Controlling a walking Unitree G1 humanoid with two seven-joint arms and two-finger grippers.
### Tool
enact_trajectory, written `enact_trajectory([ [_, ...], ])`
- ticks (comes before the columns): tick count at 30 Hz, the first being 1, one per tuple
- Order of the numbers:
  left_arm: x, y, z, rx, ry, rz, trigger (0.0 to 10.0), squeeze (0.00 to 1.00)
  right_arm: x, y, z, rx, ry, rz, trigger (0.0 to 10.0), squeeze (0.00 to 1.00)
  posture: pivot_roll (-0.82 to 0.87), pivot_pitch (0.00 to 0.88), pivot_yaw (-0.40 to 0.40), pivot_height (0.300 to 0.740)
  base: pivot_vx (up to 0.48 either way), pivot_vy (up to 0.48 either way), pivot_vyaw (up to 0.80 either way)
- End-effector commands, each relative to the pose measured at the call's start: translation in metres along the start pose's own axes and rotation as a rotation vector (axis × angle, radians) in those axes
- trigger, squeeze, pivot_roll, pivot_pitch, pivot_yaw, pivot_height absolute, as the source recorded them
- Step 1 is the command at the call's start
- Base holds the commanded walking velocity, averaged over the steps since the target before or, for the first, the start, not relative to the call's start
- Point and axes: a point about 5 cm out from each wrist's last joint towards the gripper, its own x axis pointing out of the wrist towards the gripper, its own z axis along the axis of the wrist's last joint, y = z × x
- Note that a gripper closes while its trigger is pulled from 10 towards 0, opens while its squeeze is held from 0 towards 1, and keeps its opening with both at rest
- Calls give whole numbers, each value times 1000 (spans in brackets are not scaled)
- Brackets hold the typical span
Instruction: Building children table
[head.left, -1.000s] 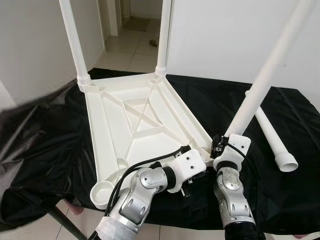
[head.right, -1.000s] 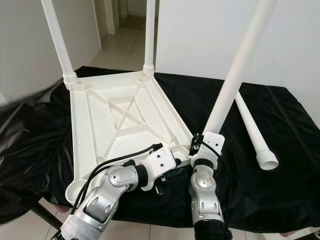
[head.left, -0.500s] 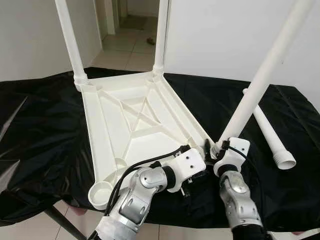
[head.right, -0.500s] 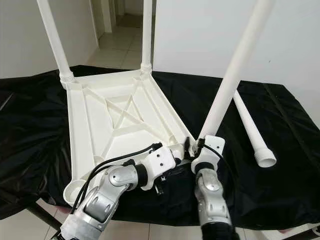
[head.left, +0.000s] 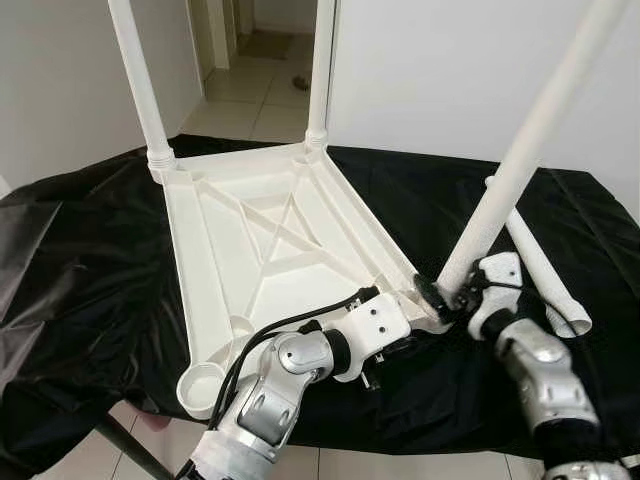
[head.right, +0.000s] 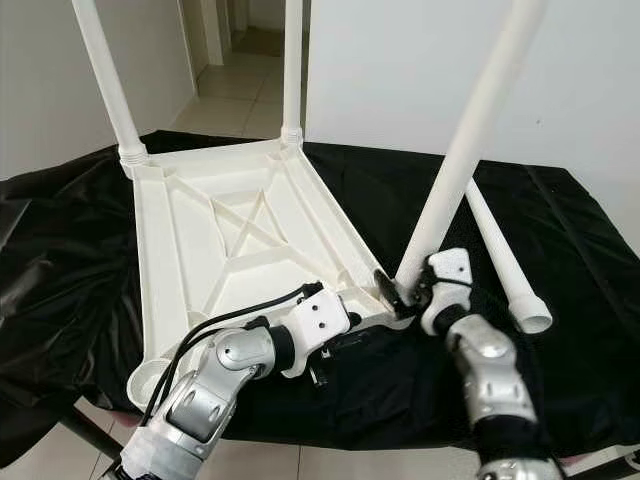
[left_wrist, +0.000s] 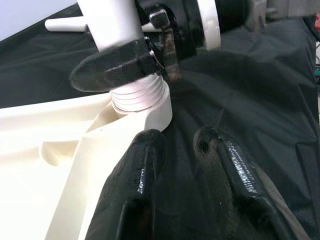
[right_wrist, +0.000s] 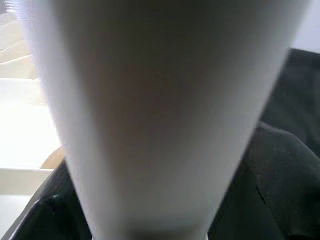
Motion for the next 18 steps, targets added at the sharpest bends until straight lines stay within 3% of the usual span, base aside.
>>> enact_trajectory([
  [1, 5, 4, 4, -26, -20, 153, 10000, 0, 0, 3, -5, 13, 13, 57, 10000, 0, -28, 17, -34, 740, 0, 0, 0],
  [8, 4, 5, 4, -26, -21, 157, 10000, 0, 2, 4, -10, 13, 50, 192, 10000, 0, -21, 18, -34, 740, 0, 0, 0],
  [9, 4, 5, 4, -27, -21, 158, 10000, 0, 1, 4, -13, 15, 55, 212, 2431, 0, -21, 18, -34, 740, 0, 0, 0],
  [10, 4, 5, 4, -27, -20, 158, 10000, 0, 1, 5, -15, 21, 60, 226, 0, 0, -18, 20, -32, 740, 0, 0, 0],
  [18, 3, 5, 4, -28, -18, 160, 10000, 0, -2, 4, -21, 34, 67, 260, 0, 0, -17, 21, -32, 740, 0, 0, 0],
])
